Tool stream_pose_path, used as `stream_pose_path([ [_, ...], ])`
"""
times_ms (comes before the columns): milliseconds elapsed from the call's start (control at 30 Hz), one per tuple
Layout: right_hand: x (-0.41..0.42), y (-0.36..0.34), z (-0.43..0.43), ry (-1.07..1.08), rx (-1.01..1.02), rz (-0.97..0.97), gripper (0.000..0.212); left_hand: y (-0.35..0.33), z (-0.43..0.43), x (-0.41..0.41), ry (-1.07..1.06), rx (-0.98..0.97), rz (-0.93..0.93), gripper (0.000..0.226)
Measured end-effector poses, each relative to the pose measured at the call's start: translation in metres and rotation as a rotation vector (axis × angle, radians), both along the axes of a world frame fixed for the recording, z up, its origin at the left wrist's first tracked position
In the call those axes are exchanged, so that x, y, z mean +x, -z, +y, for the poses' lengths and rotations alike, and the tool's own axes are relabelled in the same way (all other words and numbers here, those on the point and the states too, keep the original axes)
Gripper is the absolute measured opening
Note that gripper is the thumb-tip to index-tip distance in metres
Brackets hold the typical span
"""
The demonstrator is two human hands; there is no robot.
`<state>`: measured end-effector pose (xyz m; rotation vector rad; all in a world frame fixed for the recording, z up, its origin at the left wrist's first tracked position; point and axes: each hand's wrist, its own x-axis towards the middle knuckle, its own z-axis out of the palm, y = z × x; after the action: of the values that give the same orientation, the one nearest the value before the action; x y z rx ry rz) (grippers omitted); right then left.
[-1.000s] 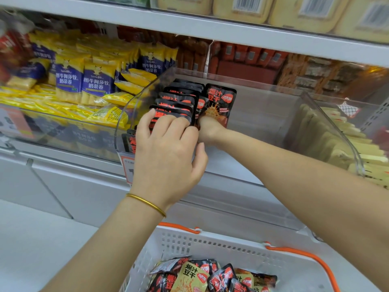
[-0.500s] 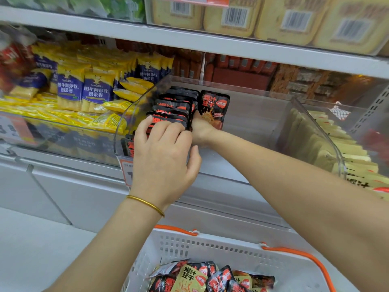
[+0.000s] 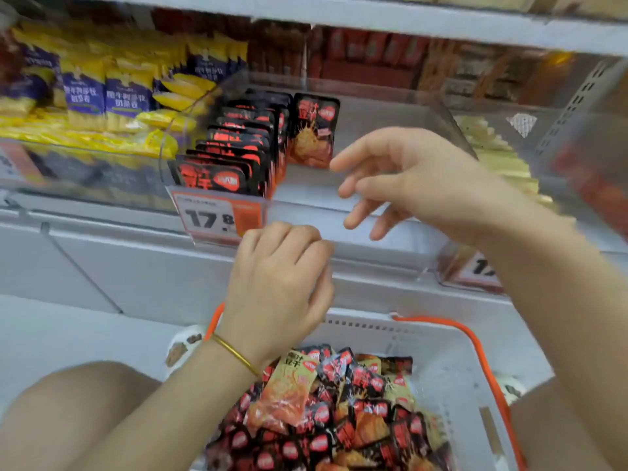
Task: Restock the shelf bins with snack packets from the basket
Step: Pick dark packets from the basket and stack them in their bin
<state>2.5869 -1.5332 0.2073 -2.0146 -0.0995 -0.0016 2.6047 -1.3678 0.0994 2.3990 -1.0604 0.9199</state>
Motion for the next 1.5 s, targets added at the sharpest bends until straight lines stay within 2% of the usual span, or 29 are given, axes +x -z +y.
stream_pose_path([
  [100,-0.039,0.054,-0.012,-0.099,-0.079,0.321,0.023,0.032,-0.001,-0.015,0.055,0.207,0.317,0.025],
  [167,-0.041,0.116,-0.019,-0.128,-0.339,0.545,0.021,0.052,-0.004,-0.016,0.064,0.311,0.437,0.033],
  [234,-0.035,0.185,-0.026,-0.186,-0.655,0.655,0.025,0.063,-0.011,-0.016,0.06,0.367,0.459,0.039],
  [300,-0.04,0.243,-0.03,-0.284,-0.884,0.651,0.026,0.069,-0.02,-0.02,0.05,0.412,0.481,0.04],
  [367,-0.054,0.288,-0.035,-0.354,-0.978,0.658,0.025,0.077,-0.026,-0.022,0.037,0.479,0.505,0.031],
  [434,-0.07,0.314,-0.036,-0.406,-0.977,0.685,0.026,0.082,-0.03,-0.023,0.041,0.536,0.531,0.026],
  [534,-0.086,0.333,-0.03,-0.395,-0.975,0.666,0.008,0.087,-0.032,-0.022,0.046,0.554,0.572,0.024],
  [601,-0.086,0.337,-0.026,-0.376,-0.984,0.646,0.027,0.089,-0.032,-0.02,0.042,0.57,0.591,0.024],
  [768,-0.05,0.291,-0.037,-0.38,-0.767,0.618,0.026,0.091,-0.036,-0.02,0.044,0.587,0.755,0.026],
  [868,-0.034,0.237,-0.039,-0.293,-0.536,0.544,0.013,0.09,-0.039,-0.022,0.047,0.582,0.926,0.031],
  [935,-0.032,0.21,-0.04,-0.198,-0.331,0.539,0.016,0.087,-0.04,-0.023,0.035,0.556,1.066,0.042],
  [1035,-0.034,0.195,-0.044,-0.031,-0.037,0.546,0.018,0.084,-0.037,-0.022,-0.065,0.434,1.258,0.056],
  [1135,-0.034,0.199,-0.045,0.166,0.342,0.646,0.019,0.082,-0.033,-0.023,-0.187,0.156,1.413,0.066],
  [1235,-0.037,0.202,-0.04,0.323,0.783,0.779,0.022,0.079,-0.031,-0.024,-0.219,-0.049,1.456,0.053],
  [1302,-0.04,0.205,-0.037,0.371,0.894,0.84,0.021,0.074,-0.029,-0.019,-0.2,-0.001,1.391,0.04],
  [1335,-0.041,0.207,-0.035,0.37,0.809,0.852,0.017,0.071,-0.027,-0.017,-0.191,0.082,1.319,0.036],
  [1369,-0.042,0.208,-0.034,0.352,0.568,0.822,0.011,0.066,-0.025,-0.015,-0.18,0.195,1.223,0.032],
  [1402,-0.043,0.208,-0.034,0.322,0.22,0.745,0.007,0.063,-0.022,-0.012,-0.154,0.308,1.134,0.034],
  [1435,-0.043,0.207,-0.033,0.281,-0.1,0.623,0.021,0.059,-0.02,-0.01,-0.112,0.412,1.061,0.038],
  [1469,-0.042,0.204,-0.031,0.223,-0.317,0.48,0.037,0.057,-0.019,-0.009,-0.066,0.503,1.016,0.041],
  [1502,-0.042,0.199,-0.027,0.154,-0.391,0.373,0.047,0.054,-0.018,-0.009,-0.026,0.569,0.992,0.042],
])
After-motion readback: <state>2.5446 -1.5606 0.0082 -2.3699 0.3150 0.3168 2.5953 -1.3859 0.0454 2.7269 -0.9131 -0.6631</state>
